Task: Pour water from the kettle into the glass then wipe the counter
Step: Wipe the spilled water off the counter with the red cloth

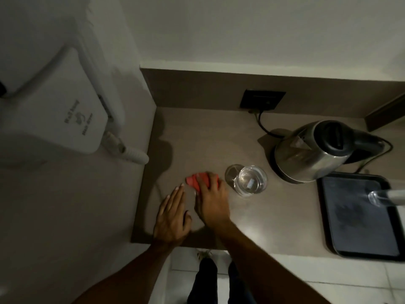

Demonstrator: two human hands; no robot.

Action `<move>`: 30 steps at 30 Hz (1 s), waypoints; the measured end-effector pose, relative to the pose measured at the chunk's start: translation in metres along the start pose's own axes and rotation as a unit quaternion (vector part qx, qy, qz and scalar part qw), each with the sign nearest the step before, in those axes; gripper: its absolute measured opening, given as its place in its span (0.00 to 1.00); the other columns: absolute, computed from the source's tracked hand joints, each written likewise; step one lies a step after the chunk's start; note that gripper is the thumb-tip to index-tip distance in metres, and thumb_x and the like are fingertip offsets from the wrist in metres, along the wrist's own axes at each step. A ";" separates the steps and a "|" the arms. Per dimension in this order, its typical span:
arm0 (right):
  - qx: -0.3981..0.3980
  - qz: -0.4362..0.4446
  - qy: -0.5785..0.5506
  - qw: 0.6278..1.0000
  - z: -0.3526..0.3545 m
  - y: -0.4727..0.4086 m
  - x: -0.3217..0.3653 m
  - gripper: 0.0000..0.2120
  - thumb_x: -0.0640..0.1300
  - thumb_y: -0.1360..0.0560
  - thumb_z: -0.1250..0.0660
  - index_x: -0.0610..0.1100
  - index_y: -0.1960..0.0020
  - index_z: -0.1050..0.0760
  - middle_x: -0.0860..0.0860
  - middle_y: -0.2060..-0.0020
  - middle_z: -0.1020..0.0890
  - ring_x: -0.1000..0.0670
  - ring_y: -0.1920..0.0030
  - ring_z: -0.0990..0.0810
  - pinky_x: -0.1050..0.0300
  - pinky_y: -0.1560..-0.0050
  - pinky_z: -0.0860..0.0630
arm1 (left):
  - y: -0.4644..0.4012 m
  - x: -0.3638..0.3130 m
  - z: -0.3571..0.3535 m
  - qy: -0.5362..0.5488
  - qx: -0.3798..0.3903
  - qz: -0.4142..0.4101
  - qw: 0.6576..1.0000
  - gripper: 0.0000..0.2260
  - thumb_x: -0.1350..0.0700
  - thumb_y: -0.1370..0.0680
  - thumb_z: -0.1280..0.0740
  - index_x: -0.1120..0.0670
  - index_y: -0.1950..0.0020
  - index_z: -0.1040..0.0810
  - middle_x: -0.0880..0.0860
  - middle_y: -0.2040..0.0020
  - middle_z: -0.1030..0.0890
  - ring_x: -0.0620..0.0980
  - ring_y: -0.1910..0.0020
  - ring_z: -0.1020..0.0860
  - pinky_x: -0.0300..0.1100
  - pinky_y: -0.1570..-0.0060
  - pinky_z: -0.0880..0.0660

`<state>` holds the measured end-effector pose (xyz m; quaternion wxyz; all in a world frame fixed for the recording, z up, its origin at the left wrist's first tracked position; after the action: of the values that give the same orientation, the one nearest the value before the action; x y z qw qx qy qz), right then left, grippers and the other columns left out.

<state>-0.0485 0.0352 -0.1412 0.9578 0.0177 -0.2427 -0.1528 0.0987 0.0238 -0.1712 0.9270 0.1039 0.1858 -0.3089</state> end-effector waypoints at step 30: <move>0.035 0.074 0.087 0.993 0.028 0.143 -0.113 0.23 0.51 0.22 0.39 0.52 0.28 0.30 0.45 0.28 0.29 0.40 0.35 0.28 0.47 0.38 0.29 | -0.004 -0.015 0.007 -0.094 0.100 0.026 0.990 0.37 0.36 0.19 0.58 0.63 0.24 0.36 0.60 0.22 0.36 0.58 0.24 0.35 0.52 0.27 0.42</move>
<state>-0.1157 0.2064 -0.1530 0.9828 0.0465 -0.1646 -0.0703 0.0869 0.0265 -0.1586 0.9330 0.1712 0.0632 -0.3100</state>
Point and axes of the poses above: each hand's wrist, its own y-axis away from the middle knuckle, its own z-axis out of the back of the hand, x = y × z, the point moved 5 cm from there along -y, towards the middle knuckle
